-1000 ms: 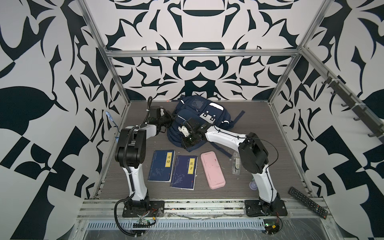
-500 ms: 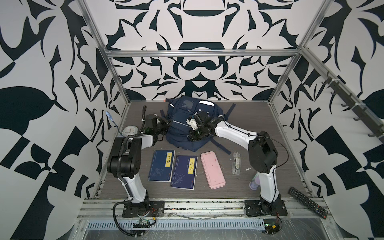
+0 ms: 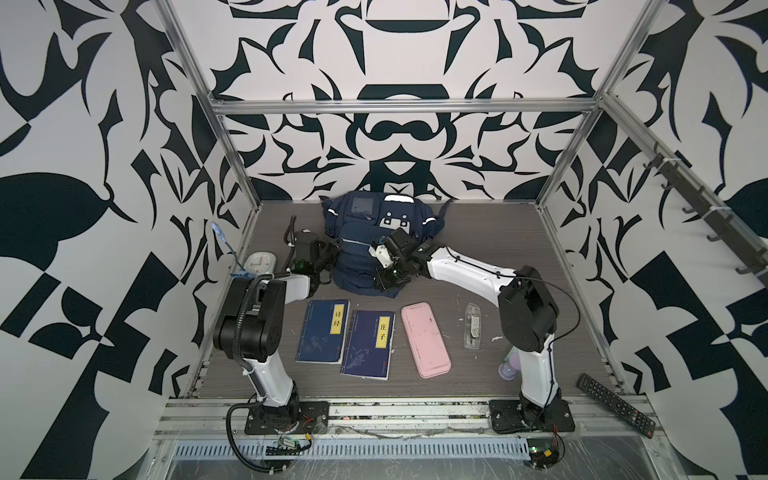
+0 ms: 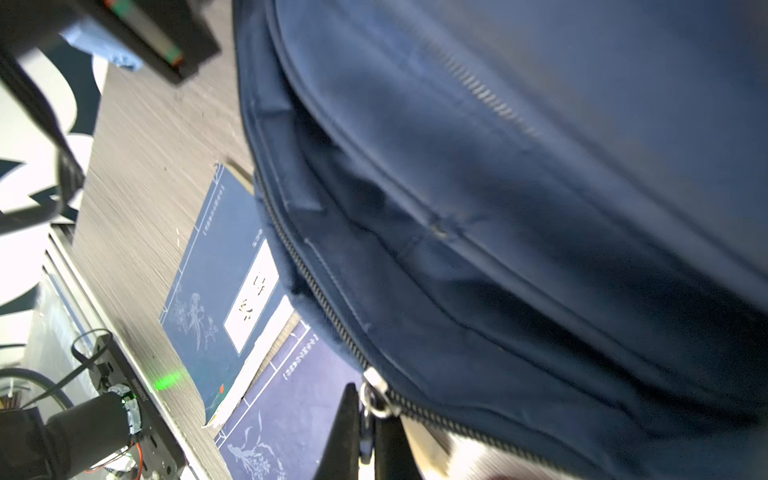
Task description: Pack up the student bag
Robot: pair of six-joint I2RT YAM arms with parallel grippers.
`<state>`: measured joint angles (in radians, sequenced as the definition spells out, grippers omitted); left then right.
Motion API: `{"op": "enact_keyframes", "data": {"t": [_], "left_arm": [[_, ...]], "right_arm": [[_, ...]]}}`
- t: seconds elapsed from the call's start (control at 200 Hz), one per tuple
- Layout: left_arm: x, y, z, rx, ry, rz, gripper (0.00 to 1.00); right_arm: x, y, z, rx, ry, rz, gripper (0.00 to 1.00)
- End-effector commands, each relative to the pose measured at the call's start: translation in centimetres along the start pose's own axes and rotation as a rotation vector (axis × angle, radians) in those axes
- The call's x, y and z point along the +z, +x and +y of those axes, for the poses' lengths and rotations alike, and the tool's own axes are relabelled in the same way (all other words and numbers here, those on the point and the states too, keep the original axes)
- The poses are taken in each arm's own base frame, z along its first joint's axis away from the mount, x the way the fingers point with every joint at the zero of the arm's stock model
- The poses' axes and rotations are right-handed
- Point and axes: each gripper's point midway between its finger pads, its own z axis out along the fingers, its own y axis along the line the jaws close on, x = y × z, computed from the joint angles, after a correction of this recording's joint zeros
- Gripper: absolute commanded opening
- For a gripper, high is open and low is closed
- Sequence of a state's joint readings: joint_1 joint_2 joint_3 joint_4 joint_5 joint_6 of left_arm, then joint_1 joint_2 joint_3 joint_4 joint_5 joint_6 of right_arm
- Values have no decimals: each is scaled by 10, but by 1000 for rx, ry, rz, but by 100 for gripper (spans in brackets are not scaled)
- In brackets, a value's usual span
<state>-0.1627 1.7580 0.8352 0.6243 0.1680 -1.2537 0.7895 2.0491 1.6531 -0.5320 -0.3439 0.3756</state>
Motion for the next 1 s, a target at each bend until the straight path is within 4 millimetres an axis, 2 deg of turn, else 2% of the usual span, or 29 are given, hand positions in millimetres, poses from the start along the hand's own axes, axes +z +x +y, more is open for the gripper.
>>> {"op": "enact_keyframes", "data": {"t": [0.0,0.275,0.385,0.45,0.605,0.7,0.75,0.85,0.995], "left_arm": [[-4,-3,-35,12,95,-29,0],[-6,1,-31,13,85,-23,0],[-5,3,-34,38,73,-3,0],[-3,5,-32,63,33,29,7],[1,12,-37,142,-12,119,52],[0,16,-46,201,-12,168,69],[-1,18,-49,239,-22,192,73],[2,26,-53,312,-42,267,73],[15,44,-53,462,-123,401,67]], "right_arm": [[-5,-26,41,-48,-83,-56,0],[18,-56,65,-29,-158,-68,0],[15,-59,66,-34,-155,-81,0],[5,-58,57,-39,-126,-95,0],[-29,-56,28,2,-96,-143,0],[-48,-50,9,27,-76,-161,0],[-55,-43,-3,36,-56,-163,0],[-64,-25,-25,67,-29,-152,0],[-72,0,-47,90,1,-142,0]]}}
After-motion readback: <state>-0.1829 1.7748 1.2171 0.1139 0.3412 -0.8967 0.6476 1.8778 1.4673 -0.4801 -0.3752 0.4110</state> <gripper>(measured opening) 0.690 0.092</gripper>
